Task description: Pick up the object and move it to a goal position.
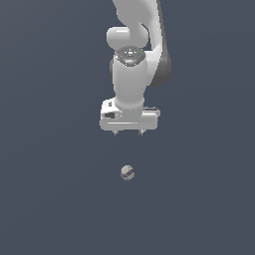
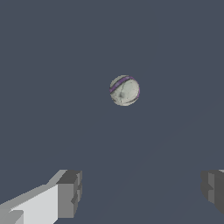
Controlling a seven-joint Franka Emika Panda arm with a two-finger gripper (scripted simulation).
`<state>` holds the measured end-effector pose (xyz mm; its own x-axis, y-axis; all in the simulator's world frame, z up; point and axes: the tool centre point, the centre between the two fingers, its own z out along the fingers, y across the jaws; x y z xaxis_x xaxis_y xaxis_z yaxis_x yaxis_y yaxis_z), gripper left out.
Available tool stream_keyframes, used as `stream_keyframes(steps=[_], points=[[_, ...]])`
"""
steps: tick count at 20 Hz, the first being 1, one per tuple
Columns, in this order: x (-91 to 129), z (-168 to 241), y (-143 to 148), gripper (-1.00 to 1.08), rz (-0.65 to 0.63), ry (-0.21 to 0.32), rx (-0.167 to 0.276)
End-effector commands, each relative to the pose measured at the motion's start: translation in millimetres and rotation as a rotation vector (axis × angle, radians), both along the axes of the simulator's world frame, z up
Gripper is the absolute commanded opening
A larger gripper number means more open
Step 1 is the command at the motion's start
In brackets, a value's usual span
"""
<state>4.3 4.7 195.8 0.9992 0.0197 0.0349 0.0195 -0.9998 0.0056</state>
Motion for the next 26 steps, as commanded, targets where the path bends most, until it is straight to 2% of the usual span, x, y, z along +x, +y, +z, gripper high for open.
stream_keyframes(steps=[1, 10, 16, 26], points=[[0.0, 0.0, 0.0, 1.00, 0.000, 0.000, 0.000], [-4.0, 0.5, 20.8, 1.00, 0.068, 0.015, 0.000], [-3.0, -0.2, 20.6, 1.00, 0.070, 0.015, 0.000], [20.8, -17.9, 16.8, 1.00, 0.135, 0.020, -0.004]])
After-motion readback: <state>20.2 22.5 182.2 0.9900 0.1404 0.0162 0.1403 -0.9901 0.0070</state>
